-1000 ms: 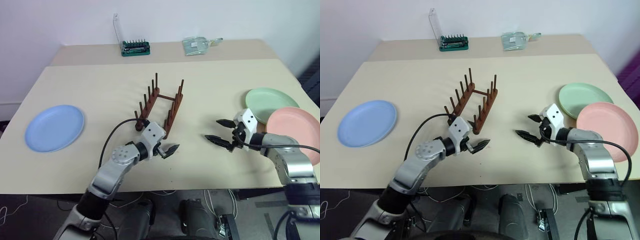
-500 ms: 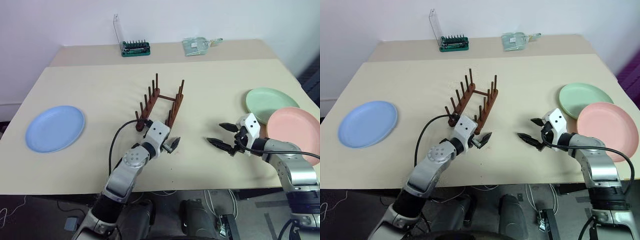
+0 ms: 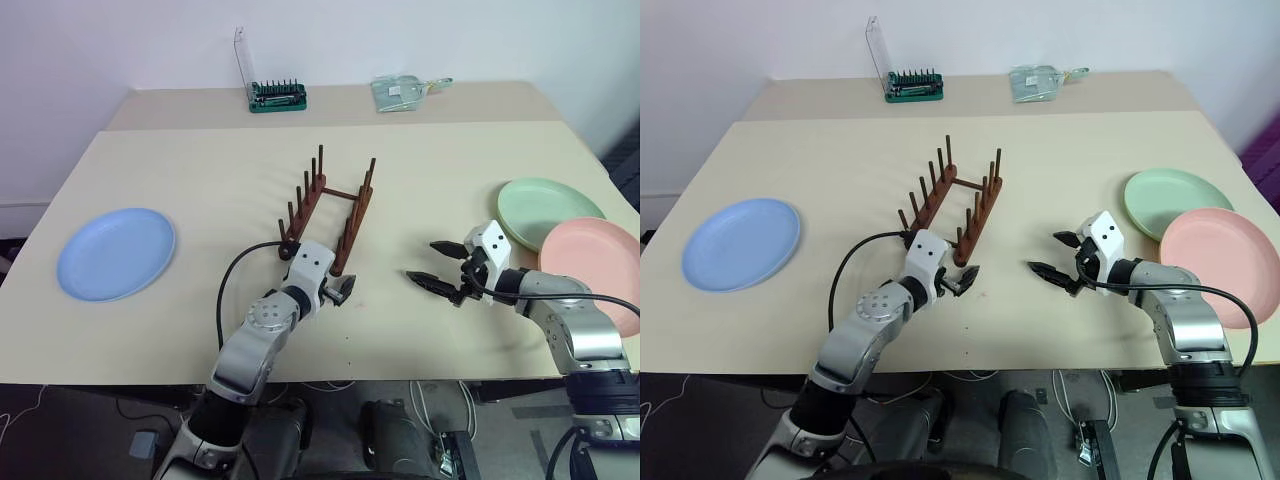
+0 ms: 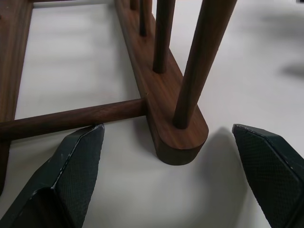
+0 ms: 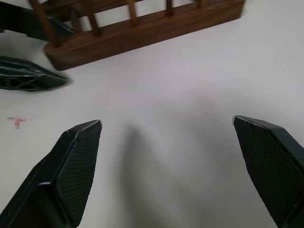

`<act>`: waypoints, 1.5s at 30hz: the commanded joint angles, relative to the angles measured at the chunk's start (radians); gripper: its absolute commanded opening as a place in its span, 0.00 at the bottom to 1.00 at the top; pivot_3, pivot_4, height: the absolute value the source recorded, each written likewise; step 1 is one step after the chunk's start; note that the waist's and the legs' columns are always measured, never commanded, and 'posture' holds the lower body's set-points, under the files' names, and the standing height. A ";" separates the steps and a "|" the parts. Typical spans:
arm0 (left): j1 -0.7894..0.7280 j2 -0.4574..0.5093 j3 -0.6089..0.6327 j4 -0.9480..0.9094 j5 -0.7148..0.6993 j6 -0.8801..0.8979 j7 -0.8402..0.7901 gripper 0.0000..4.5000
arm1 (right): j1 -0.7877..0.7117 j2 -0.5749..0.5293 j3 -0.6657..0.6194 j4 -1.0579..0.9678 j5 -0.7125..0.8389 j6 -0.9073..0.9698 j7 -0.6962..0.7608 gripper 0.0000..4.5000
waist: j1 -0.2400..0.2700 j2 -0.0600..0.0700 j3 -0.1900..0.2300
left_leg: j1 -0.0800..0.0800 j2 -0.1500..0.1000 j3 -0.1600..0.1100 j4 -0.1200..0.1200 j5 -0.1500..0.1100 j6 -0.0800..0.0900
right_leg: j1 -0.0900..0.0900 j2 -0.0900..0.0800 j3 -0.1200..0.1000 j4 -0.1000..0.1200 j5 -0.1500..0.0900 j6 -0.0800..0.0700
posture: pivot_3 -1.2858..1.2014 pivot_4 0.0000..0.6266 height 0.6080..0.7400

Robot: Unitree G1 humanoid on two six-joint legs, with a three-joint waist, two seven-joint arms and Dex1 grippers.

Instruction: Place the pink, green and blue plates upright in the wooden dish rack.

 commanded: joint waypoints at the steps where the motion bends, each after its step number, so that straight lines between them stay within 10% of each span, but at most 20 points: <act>1: -0.005 -0.008 -0.005 0.053 -0.019 -0.013 -0.029 0.68 | 0.006 -0.009 -0.024 -0.037 0.015 -0.015 0.003 1.00 | 0.004 0.000 0.000 | 0.000 0.000 0.000 0.000 0.000 0.000 | 0.000 0.000 0.000 0.000 0.000 0.000 | 0.52 0.24 1.00; 6: -0.010 0.007 0.003 0.065 -0.016 -0.035 -0.053 0.18 | 0.039 -0.020 -0.047 -0.073 0.025 -0.008 -0.007 1.00 | 0.008 0.001 0.000 | 0.000 0.000 0.000 0.000 -0.001 0.002 | 0.000 0.000 0.000 -0.001 0.002 -0.003 | 0.52 0.24 1.00; 25: -0.154 0.382 0.050 0.291 -0.171 -0.438 -0.698 0.17 | 0.002 0.035 0.004 -0.060 0.016 -0.023 -0.033 1.00 | 0.003 0.001 0.000 | 0.000 0.000 0.002 -0.001 -0.001 0.002 | -0.001 0.000 0.002 -0.002 0.003 -0.003 | 0.52 0.24 1.00; 45: -0.609 0.240 0.007 1.051 -0.029 -0.883 -1.018 0.17 | 0.293 -0.080 -0.189 -0.313 0.116 0.091 -0.048 1.00 | 0.003 -0.001 0.001 | -0.002 -0.001 0.002 0.001 -0.002 0.004 | -0.002 0.000 0.002 -0.004 0.004 -0.001 | 0.52 0.24 1.00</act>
